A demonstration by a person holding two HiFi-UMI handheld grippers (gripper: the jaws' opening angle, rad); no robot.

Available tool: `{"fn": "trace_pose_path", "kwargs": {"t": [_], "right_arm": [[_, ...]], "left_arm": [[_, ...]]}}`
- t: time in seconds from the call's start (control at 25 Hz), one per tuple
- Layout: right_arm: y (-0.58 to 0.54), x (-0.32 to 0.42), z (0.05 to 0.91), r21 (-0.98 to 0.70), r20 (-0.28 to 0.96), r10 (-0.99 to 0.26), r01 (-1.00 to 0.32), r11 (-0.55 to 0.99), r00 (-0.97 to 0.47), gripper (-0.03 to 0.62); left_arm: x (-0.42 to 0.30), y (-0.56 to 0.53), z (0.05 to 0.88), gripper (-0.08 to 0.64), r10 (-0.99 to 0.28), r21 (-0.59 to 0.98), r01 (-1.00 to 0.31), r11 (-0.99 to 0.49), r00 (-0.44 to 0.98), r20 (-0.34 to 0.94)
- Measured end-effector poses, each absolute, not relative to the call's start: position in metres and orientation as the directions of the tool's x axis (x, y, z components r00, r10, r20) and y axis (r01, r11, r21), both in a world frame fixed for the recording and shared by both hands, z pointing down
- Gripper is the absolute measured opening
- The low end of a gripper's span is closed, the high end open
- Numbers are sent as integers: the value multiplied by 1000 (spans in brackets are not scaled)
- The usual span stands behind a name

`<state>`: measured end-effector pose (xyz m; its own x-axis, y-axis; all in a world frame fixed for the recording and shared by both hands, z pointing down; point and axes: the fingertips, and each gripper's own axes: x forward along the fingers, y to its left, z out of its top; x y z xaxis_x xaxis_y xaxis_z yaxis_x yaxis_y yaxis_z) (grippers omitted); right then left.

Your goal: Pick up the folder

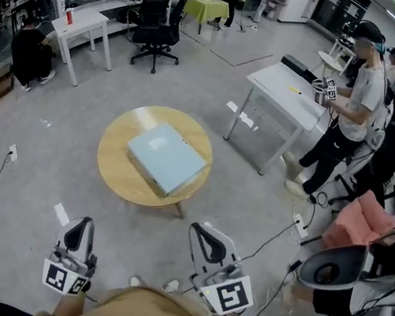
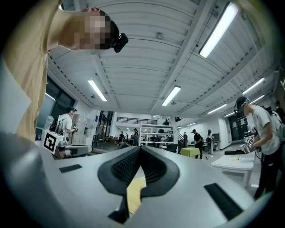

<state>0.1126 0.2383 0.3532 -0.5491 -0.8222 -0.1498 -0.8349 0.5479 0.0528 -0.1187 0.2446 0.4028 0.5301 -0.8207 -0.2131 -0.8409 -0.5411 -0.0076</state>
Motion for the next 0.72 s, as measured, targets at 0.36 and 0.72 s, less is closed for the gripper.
{"fn": "trace_pose_path", "kwargs": {"t": [0.36,0.72], "right_arm": [[228,134,371,29,-126,-843,-851,524,-524,2],[223,164,401,-27,-56,-809,-809,587,-585,133]], "left_arm": [[-100,239,408,3,-797,20,-816,-577,558,-231],[-73,224,431,9,-839,123,-835,-536,511,-187]]}}
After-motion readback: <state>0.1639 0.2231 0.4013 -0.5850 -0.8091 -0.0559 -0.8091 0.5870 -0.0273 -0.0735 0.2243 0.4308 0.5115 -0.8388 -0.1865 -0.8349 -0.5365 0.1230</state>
